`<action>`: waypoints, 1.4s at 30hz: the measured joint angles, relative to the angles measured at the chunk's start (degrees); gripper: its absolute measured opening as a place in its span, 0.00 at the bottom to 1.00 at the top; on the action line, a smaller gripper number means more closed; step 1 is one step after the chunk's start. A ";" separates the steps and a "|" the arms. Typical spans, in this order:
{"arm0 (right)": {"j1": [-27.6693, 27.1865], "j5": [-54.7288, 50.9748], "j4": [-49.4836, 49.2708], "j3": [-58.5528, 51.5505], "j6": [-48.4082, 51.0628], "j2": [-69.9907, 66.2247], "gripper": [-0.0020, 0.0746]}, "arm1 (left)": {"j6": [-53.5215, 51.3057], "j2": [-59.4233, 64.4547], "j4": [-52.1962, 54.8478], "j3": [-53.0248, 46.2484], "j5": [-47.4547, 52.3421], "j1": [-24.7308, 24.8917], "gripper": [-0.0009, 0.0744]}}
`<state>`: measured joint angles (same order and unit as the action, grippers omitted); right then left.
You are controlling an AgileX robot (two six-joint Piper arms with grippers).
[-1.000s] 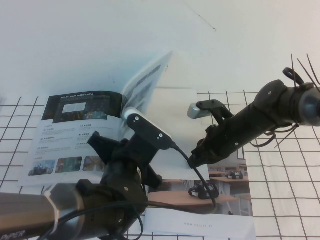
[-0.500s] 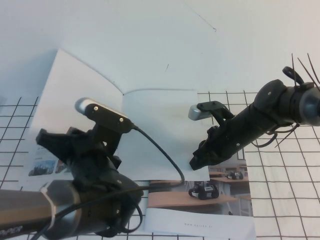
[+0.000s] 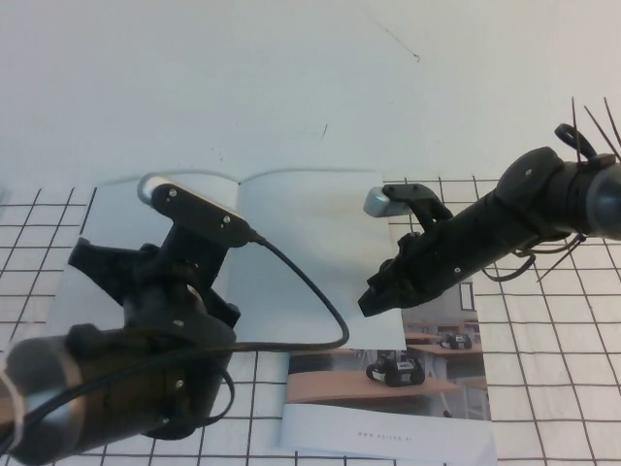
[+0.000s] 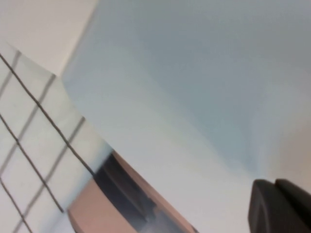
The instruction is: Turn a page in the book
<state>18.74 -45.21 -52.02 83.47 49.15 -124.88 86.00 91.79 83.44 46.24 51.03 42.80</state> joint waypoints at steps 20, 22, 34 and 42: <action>0.00 -1.09 10.76 5.74 -4.39 25.03 0.04 | -38.88 -35.94 -28.89 -0.24 -19.38 0.11 0.01; 0.00 -0.98 18.20 5.74 -8.79 29.98 0.04 | -45.82 -39.15 -36.19 -0.24 -17.23 0.11 0.01; 0.00 -13.67 56.67 5.62 -42.80 52.72 0.04 | -55.21 -48.52 -54.21 -0.47 -2.50 0.11 0.01; 0.00 -16.27 54.69 -9.60 -48.61 69.43 0.04 | -55.29 -48.66 -55.55 -0.47 -4.75 0.11 0.01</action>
<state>18.74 -61.48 2.67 73.87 0.54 -55.45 30.72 43.13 27.89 45.78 46.28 42.90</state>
